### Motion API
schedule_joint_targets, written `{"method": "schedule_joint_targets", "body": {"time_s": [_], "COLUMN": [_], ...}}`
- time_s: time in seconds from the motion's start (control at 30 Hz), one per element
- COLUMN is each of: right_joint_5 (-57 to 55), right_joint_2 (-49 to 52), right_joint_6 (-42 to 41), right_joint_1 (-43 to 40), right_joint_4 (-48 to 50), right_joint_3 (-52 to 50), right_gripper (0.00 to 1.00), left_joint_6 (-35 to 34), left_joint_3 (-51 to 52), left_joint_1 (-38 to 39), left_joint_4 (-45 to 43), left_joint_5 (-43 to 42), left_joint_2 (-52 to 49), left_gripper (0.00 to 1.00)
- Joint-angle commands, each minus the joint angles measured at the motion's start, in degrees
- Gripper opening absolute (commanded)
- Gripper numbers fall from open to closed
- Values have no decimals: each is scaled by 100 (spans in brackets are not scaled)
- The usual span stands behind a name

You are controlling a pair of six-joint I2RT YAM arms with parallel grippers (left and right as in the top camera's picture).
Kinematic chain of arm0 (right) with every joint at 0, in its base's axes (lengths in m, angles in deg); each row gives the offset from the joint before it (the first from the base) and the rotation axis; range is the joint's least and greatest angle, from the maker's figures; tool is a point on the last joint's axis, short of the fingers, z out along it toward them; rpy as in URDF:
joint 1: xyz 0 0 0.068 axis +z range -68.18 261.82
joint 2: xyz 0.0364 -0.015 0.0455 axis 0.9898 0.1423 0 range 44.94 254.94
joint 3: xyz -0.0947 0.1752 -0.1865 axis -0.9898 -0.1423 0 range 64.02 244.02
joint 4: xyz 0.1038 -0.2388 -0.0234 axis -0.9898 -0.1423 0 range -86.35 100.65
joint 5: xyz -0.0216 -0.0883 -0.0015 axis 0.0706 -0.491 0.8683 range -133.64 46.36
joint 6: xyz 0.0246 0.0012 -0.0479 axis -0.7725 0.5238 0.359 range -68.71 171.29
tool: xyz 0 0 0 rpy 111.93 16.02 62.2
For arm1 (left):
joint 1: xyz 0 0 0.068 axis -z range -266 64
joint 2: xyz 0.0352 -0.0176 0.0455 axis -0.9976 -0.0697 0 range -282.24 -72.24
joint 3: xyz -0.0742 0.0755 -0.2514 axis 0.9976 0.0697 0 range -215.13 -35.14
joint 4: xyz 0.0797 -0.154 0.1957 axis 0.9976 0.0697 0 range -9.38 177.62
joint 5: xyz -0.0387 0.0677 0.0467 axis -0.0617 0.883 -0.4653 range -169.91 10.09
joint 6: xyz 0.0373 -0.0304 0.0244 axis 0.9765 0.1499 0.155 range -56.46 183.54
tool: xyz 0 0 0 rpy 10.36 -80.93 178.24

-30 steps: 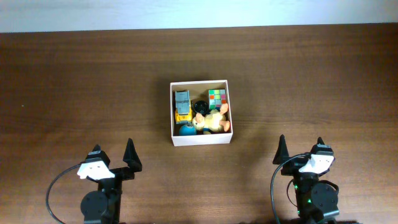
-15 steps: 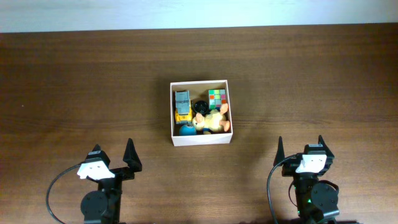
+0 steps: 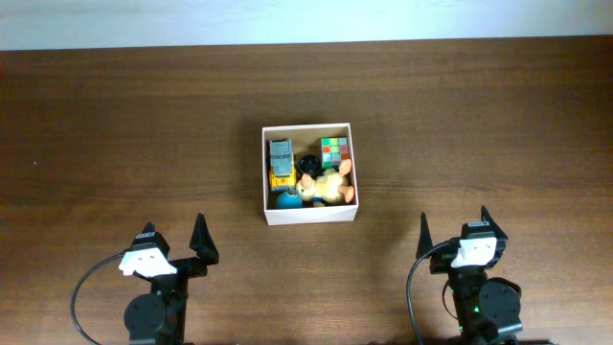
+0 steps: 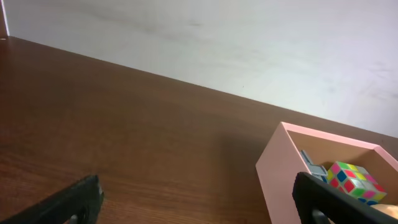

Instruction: Pack container

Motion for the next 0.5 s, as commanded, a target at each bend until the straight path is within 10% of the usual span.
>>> {"method": "schedule_joint_targets", "body": {"time_s": [0.0,0.47], "right_joint_5": [83,81], "right_joint_2": [-61,-61], "right_joint_6": [39,42], "right_joint_1": [35,-404], "right_joint_4": [9,11], "right_joint_3": [-74,-74], "right_gripper": [99,99], "left_joint_6": [94,94], "left_joint_3": [37,37], "left_joint_1": [-31,-31], "left_joint_4": [-17,-17], "left_joint_5": [-83,-83], "left_joint_2": [50,50], "left_gripper": [99,99]}}
